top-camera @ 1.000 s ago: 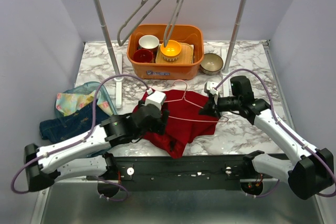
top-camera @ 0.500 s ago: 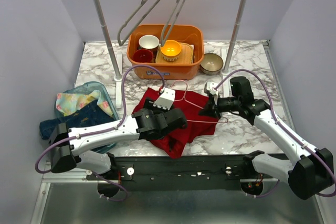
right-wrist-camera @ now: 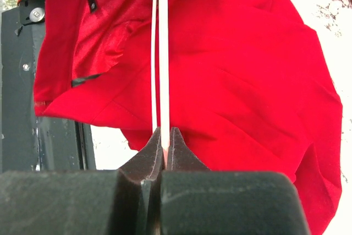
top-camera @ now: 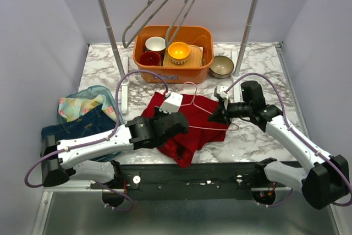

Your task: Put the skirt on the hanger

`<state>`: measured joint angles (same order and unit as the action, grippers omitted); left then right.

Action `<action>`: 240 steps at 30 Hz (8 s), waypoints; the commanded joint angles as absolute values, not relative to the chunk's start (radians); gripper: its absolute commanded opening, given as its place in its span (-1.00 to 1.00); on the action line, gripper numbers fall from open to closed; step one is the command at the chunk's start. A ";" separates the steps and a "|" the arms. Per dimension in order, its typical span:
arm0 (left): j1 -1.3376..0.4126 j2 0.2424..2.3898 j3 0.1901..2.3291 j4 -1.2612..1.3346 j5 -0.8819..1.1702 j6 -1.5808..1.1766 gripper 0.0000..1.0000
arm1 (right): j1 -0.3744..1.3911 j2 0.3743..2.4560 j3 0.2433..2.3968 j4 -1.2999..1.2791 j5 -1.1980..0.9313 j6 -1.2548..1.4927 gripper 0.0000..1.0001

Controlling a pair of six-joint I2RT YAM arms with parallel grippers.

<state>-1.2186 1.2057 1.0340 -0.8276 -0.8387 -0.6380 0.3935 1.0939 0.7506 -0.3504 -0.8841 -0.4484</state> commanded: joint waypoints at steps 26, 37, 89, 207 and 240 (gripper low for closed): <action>-1.201 1.339 1.335 -0.242 -0.173 -0.515 -1.00 | 0.238 0.857 0.827 -0.474 -1.011 -0.509 -0.99; -1.074 1.223 1.025 -0.210 -0.002 -0.444 0.12 | 0.233 0.957 0.769 -0.411 -1.100 -0.578 -0.99; -0.735 0.983 0.759 -0.086 0.574 0.005 -1.00 | 0.302 0.996 0.778 -0.451 -1.132 -0.677 0.09; -0.917 1.189 1.069 -0.029 0.366 0.067 -1.00 | 0.138 0.811 1.054 -1.362 -0.898 -1.232 0.07; -0.930 1.031 0.859 0.021 0.473 0.140 -1.00 | 0.334 1.103 1.059 -1.266 -0.999 -1.237 -0.99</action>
